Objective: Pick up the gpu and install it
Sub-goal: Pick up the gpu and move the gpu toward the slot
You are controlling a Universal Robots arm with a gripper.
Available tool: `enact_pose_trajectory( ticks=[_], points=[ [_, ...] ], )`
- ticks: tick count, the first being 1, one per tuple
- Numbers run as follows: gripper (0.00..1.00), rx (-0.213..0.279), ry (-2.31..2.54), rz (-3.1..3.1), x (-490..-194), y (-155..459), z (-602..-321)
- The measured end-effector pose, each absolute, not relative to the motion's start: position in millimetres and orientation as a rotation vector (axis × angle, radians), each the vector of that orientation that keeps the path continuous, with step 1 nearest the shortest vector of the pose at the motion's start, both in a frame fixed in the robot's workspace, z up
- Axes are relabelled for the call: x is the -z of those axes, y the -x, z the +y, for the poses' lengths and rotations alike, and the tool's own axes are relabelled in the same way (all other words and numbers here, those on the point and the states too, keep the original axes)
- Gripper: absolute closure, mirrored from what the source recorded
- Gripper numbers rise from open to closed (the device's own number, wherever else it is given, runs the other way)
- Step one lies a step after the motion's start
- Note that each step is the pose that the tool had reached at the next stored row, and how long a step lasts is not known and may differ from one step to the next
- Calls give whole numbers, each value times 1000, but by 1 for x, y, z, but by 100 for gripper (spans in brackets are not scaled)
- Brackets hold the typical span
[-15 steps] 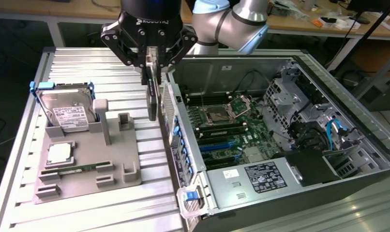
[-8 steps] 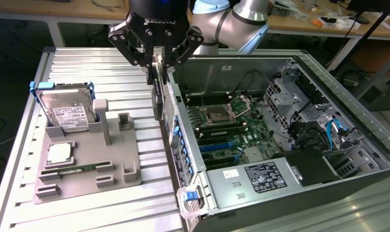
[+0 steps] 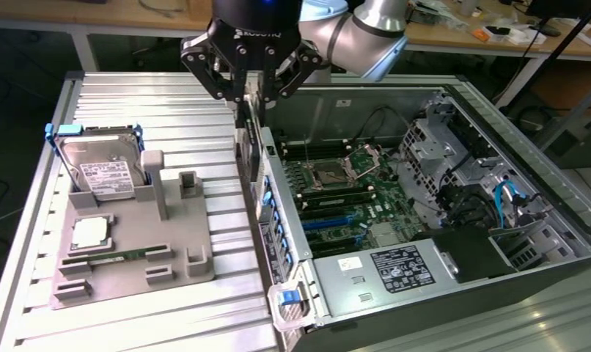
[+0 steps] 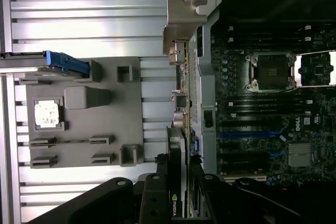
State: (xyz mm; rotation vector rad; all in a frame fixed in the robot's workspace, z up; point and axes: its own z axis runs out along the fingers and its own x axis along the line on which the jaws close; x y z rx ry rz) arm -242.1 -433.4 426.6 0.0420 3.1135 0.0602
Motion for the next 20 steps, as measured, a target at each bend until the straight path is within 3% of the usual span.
enact_pose_trajectory(
  ticks=[20],
  points=[
    [73, -60, -42, 3114, -426, 221, -433]
  ],
)
